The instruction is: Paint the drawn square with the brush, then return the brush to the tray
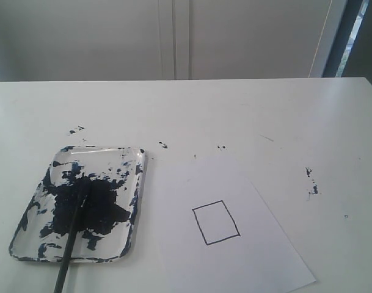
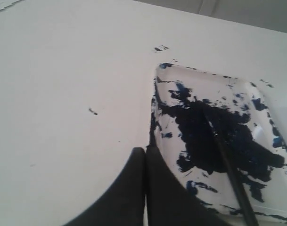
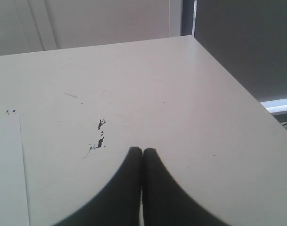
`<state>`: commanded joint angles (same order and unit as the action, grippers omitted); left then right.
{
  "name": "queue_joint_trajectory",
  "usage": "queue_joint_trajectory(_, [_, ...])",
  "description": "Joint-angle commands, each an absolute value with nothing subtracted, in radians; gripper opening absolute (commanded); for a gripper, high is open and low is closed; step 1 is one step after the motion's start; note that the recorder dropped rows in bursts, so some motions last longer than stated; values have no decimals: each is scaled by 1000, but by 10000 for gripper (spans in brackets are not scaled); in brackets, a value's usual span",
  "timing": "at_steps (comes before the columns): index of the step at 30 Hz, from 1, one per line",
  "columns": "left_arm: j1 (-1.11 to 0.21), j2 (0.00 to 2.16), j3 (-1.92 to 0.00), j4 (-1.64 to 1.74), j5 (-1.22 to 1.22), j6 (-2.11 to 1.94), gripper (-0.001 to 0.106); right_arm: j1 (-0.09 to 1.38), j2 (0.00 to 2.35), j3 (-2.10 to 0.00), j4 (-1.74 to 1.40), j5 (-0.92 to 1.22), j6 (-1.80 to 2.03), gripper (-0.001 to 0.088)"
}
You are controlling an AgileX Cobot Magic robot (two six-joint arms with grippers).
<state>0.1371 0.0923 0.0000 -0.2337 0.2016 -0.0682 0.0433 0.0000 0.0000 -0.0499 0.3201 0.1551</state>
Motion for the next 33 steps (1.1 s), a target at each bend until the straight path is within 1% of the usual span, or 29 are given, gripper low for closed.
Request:
queue_joint_trajectory(1, [137, 92, 0, -99, 202, -228, 0, 43, 0, 0, -50, 320, 155, 0])
queue_joint_trajectory(4, [137, 92, 0, 139, 202, -485, 0, 43, 0, 0, -50, 320, 155, 0])
queue_joint_trajectory(6, [137, 92, 0, 197, 202, -539, 0, 43, 0, 0, -50, 320, 155, 0])
queue_joint_trajectory(14, [137, 92, 0, 200, 233, -516, 0, 43, 0, 0, -50, 320, 155, 0])
queue_joint_trajectory(20, [137, 83, 0, 23, 211, -125, 0, 43, 0, 0, -50, 320, 155, 0])
queue_joint_trajectory(25, [137, 0, 0, 38, 214, -155, 0, 43, 0, 0, -50, 320, 155, 0])
queue_joint_trajectory(33, [137, 0, 0, 38, 210, -157, 0, 43, 0, 0, -50, 320, 155, 0])
